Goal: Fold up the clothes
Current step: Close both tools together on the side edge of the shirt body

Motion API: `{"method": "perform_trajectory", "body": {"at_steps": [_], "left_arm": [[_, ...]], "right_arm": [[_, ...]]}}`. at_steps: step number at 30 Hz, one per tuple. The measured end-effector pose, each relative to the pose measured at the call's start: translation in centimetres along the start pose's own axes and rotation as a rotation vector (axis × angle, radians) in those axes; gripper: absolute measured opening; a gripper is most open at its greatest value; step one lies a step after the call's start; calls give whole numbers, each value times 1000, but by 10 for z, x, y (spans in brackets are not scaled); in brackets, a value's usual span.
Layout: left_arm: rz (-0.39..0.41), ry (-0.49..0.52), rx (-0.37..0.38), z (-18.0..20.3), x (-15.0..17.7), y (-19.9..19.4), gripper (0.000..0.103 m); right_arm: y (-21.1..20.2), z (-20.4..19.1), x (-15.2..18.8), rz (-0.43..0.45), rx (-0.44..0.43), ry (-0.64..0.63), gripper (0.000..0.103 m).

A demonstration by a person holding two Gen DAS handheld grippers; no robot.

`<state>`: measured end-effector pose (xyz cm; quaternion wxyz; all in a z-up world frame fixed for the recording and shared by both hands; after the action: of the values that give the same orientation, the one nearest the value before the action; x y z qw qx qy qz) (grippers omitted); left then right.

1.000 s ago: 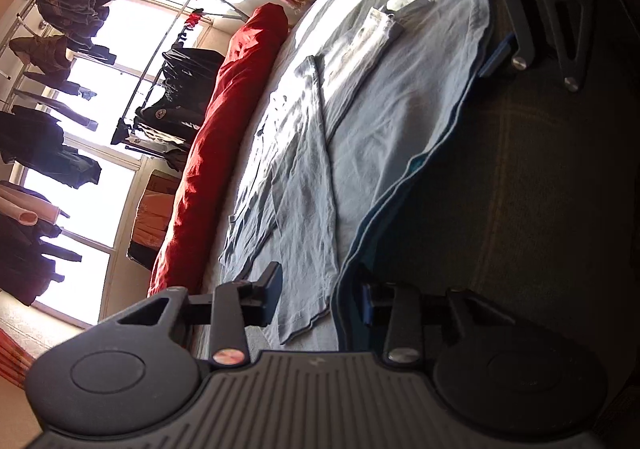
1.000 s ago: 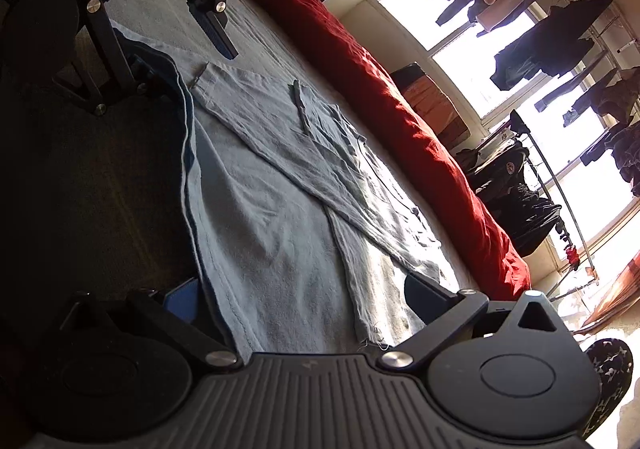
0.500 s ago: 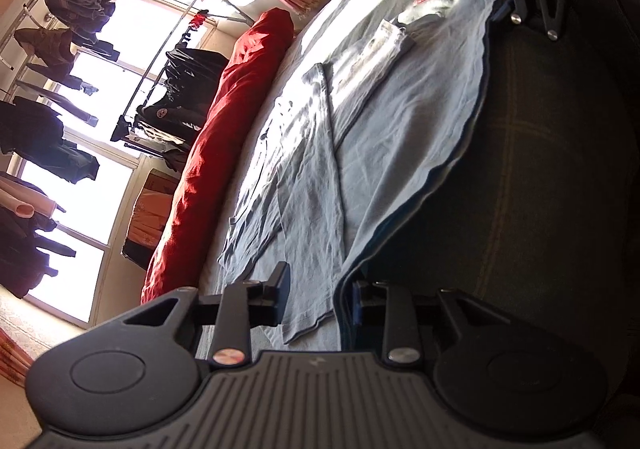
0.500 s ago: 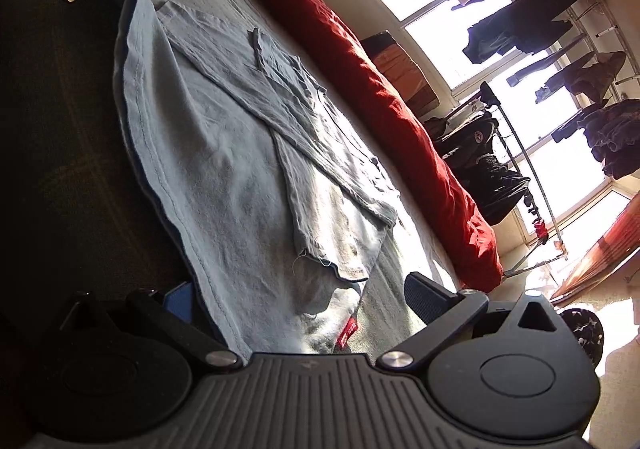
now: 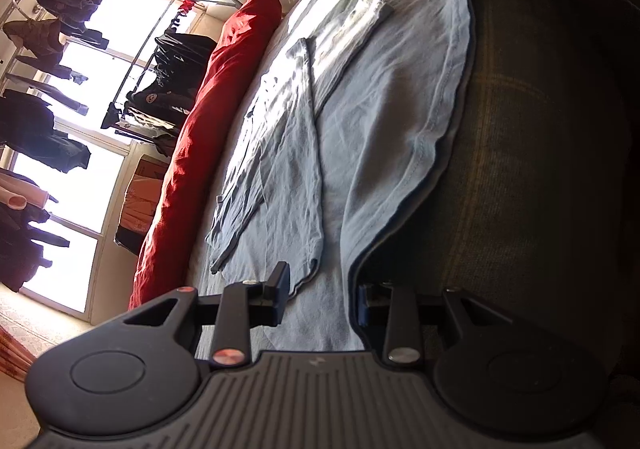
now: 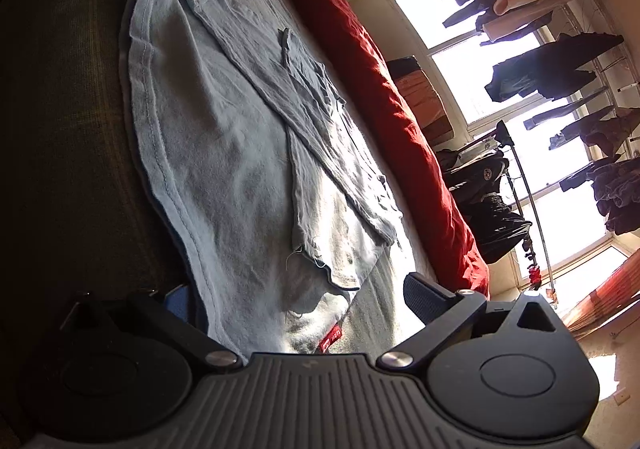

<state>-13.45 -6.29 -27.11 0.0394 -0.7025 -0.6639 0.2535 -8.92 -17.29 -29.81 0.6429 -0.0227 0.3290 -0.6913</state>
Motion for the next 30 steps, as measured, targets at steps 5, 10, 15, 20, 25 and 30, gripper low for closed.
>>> {"method": "perform_trajectory", "body": {"at_steps": [5,10,15,20,25,30], "left_arm": [[2,25,-7,3,-1,3,34],[-2,57,-26,10,7,3,35],[4,105,-45,13,-1,9,35],[14,142,-70,16,6,4,39],[10,163,-80,18,7,2,35],[5,239,-28,26,6,-2,4]], "right_arm": [[5,-5,-11,10,-9,-67,99],[-3,-10,-5,-1,-36,-107,87],[2,-13,-8,-10,-47,-87,76],[-1,-18,-2,-33,-98,-75,59],[-5,-22,3,-56,-149,-63,27],[-11,-22,7,-70,-196,-45,3]]}}
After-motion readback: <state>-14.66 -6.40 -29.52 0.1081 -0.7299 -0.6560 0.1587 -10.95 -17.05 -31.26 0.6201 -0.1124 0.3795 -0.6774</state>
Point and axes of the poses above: each gripper's, at about its wrist camera, not at the fingertips, and y roughly the way its jaws point, z to its right, x to its underside, the point moved 8 cm from there along y, roughly the way its jaws point, and after that the axes turned 5 degrees about -x, right-handed, at the moved point
